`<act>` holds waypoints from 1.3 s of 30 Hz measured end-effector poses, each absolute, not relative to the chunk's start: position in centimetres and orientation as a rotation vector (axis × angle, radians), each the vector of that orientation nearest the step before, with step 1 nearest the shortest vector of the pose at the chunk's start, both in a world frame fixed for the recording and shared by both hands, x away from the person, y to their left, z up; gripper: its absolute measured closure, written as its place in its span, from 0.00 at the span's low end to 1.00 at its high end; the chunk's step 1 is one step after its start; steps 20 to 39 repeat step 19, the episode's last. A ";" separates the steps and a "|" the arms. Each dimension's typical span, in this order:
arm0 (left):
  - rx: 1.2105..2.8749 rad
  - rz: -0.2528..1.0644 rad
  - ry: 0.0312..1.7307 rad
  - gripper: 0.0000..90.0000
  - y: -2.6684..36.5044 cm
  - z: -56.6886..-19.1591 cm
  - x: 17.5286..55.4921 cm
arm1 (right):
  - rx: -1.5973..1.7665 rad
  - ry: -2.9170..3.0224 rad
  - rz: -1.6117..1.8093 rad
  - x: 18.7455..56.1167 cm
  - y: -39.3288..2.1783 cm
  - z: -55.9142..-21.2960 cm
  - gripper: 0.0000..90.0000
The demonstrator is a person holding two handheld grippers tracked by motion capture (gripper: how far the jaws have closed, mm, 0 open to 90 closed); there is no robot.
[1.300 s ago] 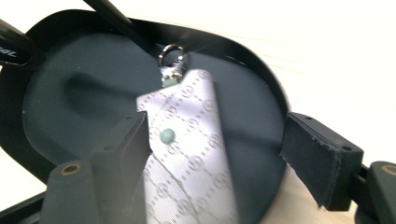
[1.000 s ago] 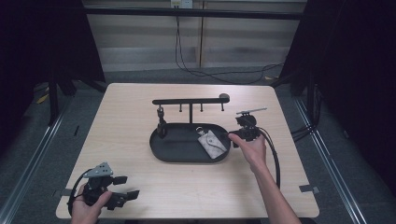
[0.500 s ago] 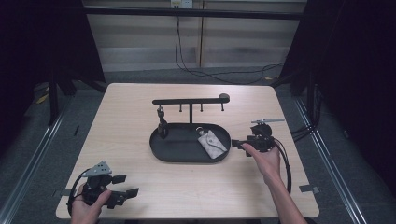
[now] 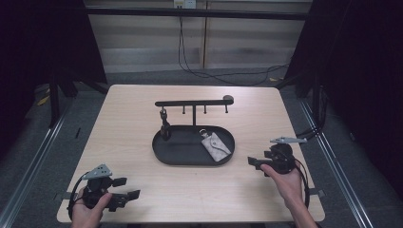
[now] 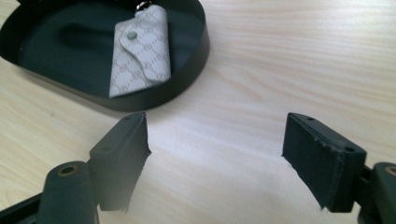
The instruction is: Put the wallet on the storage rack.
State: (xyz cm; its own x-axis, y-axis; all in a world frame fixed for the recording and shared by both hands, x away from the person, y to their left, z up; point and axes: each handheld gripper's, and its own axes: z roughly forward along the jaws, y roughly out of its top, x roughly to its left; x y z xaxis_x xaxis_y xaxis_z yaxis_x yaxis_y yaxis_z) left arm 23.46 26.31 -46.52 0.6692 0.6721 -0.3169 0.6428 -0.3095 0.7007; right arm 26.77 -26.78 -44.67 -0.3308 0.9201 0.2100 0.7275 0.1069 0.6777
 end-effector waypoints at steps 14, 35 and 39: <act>2.024 0.048 1.013 0.23 26.4 -46.4 23.4 | 1.591 2.122 1.017 22.5 -28.5 -46.0 0.23; 2.031 0.046 0.999 0.23 26.4 -46.3 23.4 | 1.619 2.134 0.949 22.3 -29.0 -47.3 0.21; 2.031 0.046 0.999 0.23 26.4 -46.3 23.4 | 1.619 2.134 0.949 22.3 -29.0 -47.3 0.21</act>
